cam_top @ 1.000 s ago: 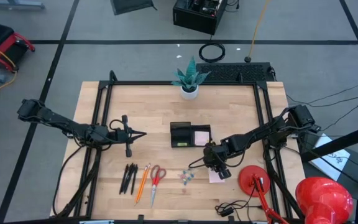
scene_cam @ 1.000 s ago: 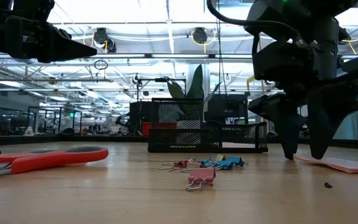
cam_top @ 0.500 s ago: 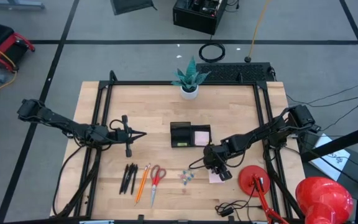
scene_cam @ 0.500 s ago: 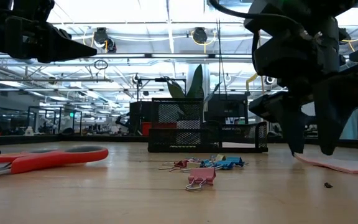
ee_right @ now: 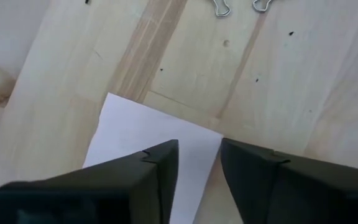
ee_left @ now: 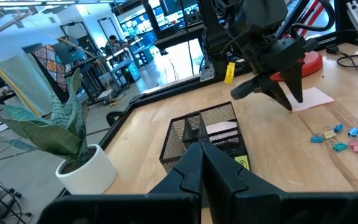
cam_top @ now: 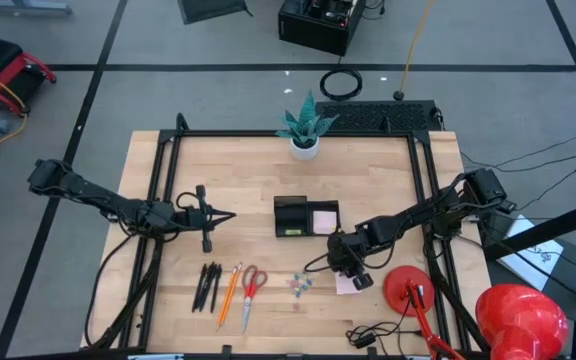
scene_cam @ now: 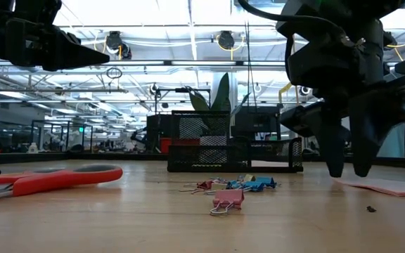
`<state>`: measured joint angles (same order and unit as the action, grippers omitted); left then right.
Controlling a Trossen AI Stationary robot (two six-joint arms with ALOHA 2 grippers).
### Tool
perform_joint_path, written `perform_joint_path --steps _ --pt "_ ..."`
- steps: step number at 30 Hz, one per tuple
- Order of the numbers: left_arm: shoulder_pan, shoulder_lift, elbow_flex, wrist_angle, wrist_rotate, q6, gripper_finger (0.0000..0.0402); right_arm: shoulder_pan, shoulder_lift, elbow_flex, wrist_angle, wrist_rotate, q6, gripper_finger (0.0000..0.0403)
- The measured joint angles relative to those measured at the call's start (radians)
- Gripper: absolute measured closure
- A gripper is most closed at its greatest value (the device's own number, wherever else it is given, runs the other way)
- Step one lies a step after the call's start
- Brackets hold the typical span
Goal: Pick and place office supplies into organizer
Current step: Put the pink sticky notes into the desk organizer
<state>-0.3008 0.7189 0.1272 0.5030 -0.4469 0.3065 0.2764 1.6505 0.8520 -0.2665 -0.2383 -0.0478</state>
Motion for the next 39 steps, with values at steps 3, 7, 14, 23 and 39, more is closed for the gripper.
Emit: perform_joint_path --steps 3,7,14,23,39 --pt "0.0 0.0 0.0 0.0 0.0 0.0 0.0387 0.0 0.0 0.0 0.0 0.0 -0.008 0.0322" --pt "0.0 0.0 0.0 0.0 0.0 0.0 0.0387 0.0 0.0 0.0 -0.002 0.0 -0.009 0.0355" --pt "0.0 0.0 0.0 0.001 0.0 0.0 0.0387 0.0 0.0 0.0 -0.001 0.001 -0.01 0.04" --pt "0.0 0.0 0.0 0.001 0.0 0.0 0.0387 -0.001 0.0 0.0 0.072 -0.055 -0.024 0.0383" --pt "0.0 0.0 0.0 -0.006 0.0 -0.001 0.0387 -0.04 0.08 0.005 0.094 -0.09 -0.026 0.0228"
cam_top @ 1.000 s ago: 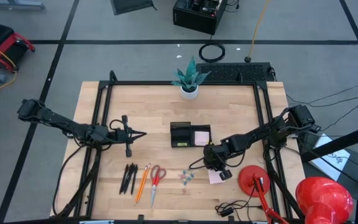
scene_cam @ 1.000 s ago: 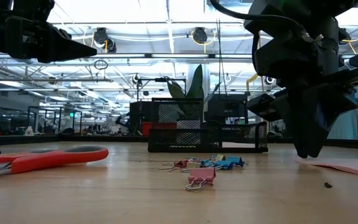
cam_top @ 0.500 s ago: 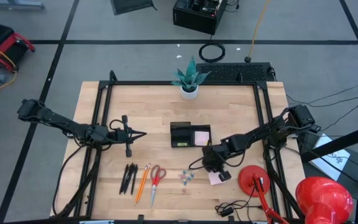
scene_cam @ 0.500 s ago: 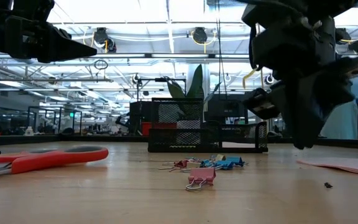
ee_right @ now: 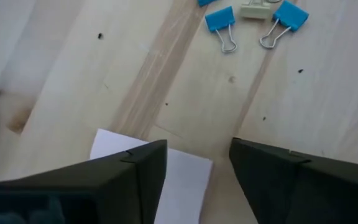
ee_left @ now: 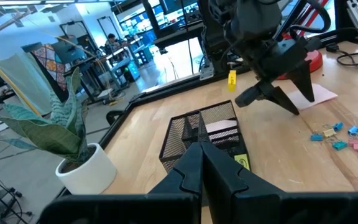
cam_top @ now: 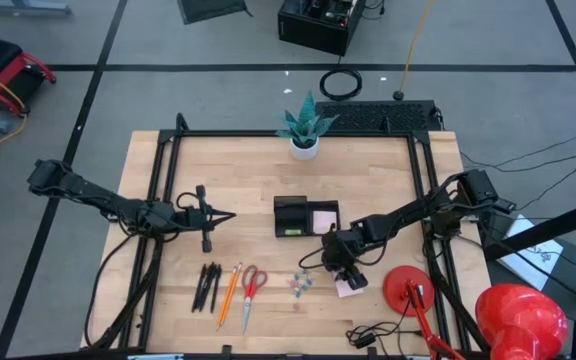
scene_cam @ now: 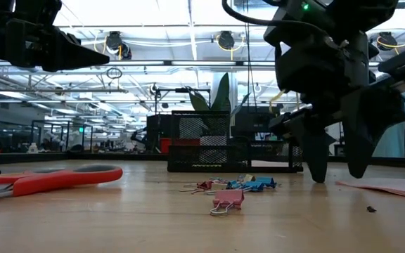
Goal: Pick and place office supplies into organizer
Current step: Put the pink sticky notes into the desk organizer
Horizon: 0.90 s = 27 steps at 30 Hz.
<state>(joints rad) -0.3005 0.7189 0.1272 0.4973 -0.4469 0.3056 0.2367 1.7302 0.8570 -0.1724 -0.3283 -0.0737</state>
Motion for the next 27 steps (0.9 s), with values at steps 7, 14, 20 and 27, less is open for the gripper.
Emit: perform_joint_path --steps 7,14,20,27 --pt "0.0 0.0 0.0 0.0 0.0 -0.001 0.0387 0.0 -0.003 0.0 -0.063 0.008 -0.001 0.0268" --pt "0.0 0.0 0.0 0.0 0.0 -0.004 0.0387 0.0 -0.007 -0.002 -0.091 -0.013 0.012 0.0303" --pt "0.0 0.0 0.0 0.0 0.0 -0.005 0.0387 0.0 -0.009 -0.003 -0.095 -0.017 0.011 0.0304" --pt "0.0 0.0 0.0 0.0 0.0 -0.006 0.0387 0.015 -0.009 -0.003 -0.111 -0.008 -0.007 0.0304"
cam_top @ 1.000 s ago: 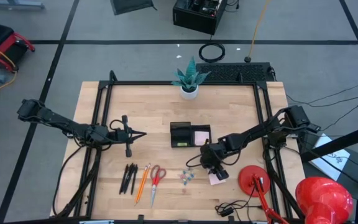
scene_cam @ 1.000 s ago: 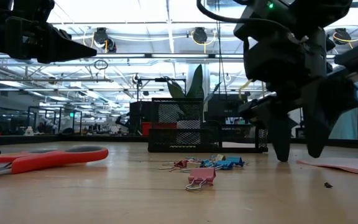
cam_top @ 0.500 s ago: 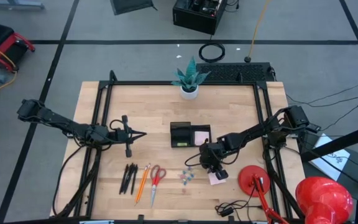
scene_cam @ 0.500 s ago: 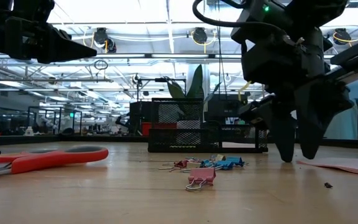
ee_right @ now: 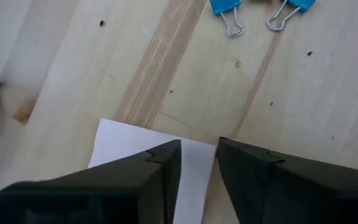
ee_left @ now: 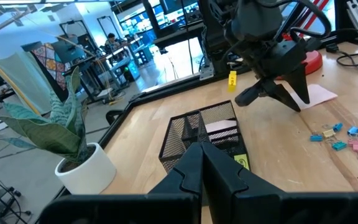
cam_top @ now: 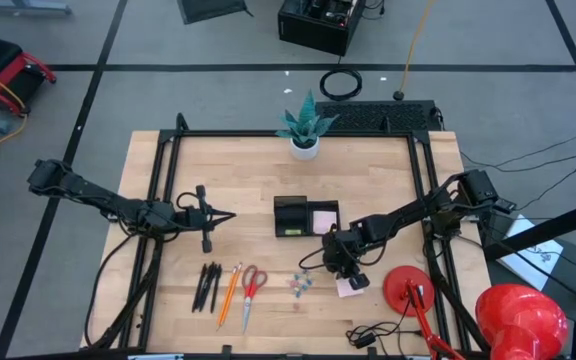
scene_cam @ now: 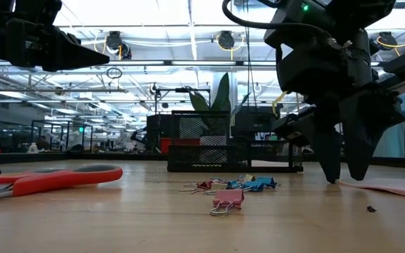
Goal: Pick and place office supplies into organizer
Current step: Put the pink sticky notes into the desk organizer
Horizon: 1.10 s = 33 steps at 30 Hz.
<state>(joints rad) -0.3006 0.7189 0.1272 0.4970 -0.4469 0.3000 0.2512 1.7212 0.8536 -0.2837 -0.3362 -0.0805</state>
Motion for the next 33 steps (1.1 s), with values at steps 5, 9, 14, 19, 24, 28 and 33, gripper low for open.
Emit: perform_joint_path --steps 5,9,14,19,24,28,33 --pt "0.0 0.0 0.0 0.0 0.0 0.0 0.0387 0.013 0.0 0.0 -0.001 0.026 -0.011 0.0315" --pt "0.0 0.0 0.0 0.0 0.0 -0.003 0.0387 0.013 0.0 -0.001 -0.001 0.046 -0.011 0.0325" --pt "0.0 0.0 0.0 0.0 0.0 -0.002 0.0387 0.013 0.0 -0.001 0.0 0.068 -0.011 0.0357" --pt "0.0 0.0 0.0 0.0 0.0 -0.002 0.0387 0.013 0.001 -0.001 0.001 0.073 -0.01 0.0396" --pt "0.0 0.0 0.0 0.0 0.0 -0.001 0.0387 0.012 -0.004 -0.001 0.007 0.077 0.008 0.0401" --pt "0.0 0.0 0.0 0.0 0.0 0.001 0.0387 0.013 -0.038 0.011 -0.012 0.092 0.008 0.0402" --pt "0.0 0.0 0.0 0.001 0.0 0.0 0.0387 0.024 -0.114 0.078 -0.097 0.167 -0.009 0.0402"
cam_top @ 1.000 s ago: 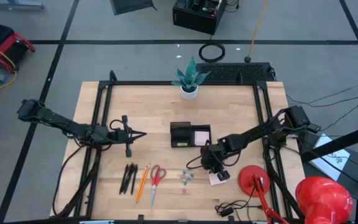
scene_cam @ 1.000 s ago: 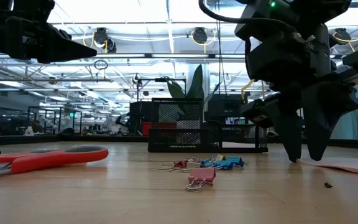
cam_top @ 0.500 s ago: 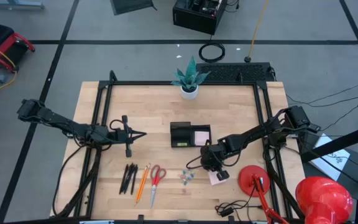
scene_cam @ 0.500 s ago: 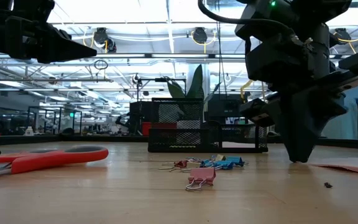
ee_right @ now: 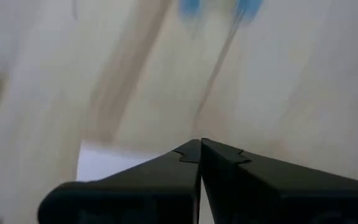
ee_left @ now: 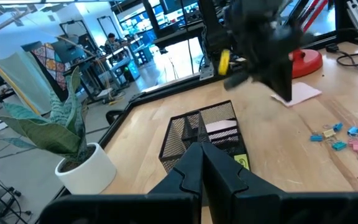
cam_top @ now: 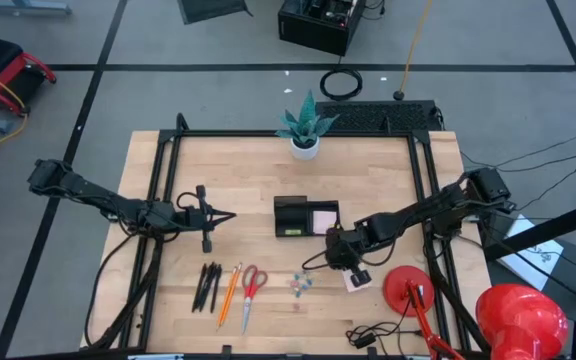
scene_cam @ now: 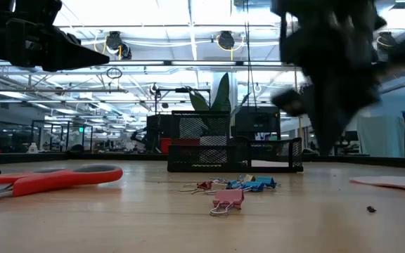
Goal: Pick and place office supplies into organizer
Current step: Put the pink sticky notes into the desk organizer
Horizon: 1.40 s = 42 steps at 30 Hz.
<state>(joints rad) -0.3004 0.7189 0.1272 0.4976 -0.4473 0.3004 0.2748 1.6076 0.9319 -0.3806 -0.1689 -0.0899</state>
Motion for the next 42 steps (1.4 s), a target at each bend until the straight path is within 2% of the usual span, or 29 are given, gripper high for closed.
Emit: perform_joint_path --steps 10,13,17,21,25,29,35,39,42 --pt "0.0 0.0 0.0 0.0 -0.005 0.0 0.0387 0.024 -0.047 0.06 -0.025 0.008 0.018 0.0402" --pt "0.0 0.0 0.0 -0.003 -0.005 -0.008 0.0387 0.037 -0.048 0.045 -0.028 -0.015 0.063 0.0383" --pt "0.0 0.0 0.0 -0.009 -0.005 -0.011 0.0387 0.078 -0.048 0.041 -0.1 -0.015 0.172 0.0315" --pt "0.0 0.0 0.0 -0.009 -0.005 -0.012 0.0387 0.112 -0.048 0.041 -0.168 -0.008 0.312 0.0217" --pt "0.0 0.0 0.0 -0.009 -0.005 -0.016 0.0387 0.148 -0.045 0.04 -0.208 0.058 0.4 0.0124" --pt "0.0 0.0 0.0 -0.009 -0.005 -0.022 0.0387 0.17 -0.036 0.015 -0.211 0.061 0.482 0.0067" --pt "0.0 0.0 0.0 -0.009 -0.005 -0.022 0.0387 0.203 -0.036 -0.044 -0.183 0.075 0.558 0.0057" --pt "0.0 0.0 0.0 -0.009 -0.005 -0.021 0.0387 0.227 0.001 -0.083 -0.158 0.142 0.563 0.0061" --pt "0.0 0.0 0.0 -0.008 -0.005 -0.021 0.0387 0.229 0.039 -0.109 -0.15 0.146 0.566 0.0061"
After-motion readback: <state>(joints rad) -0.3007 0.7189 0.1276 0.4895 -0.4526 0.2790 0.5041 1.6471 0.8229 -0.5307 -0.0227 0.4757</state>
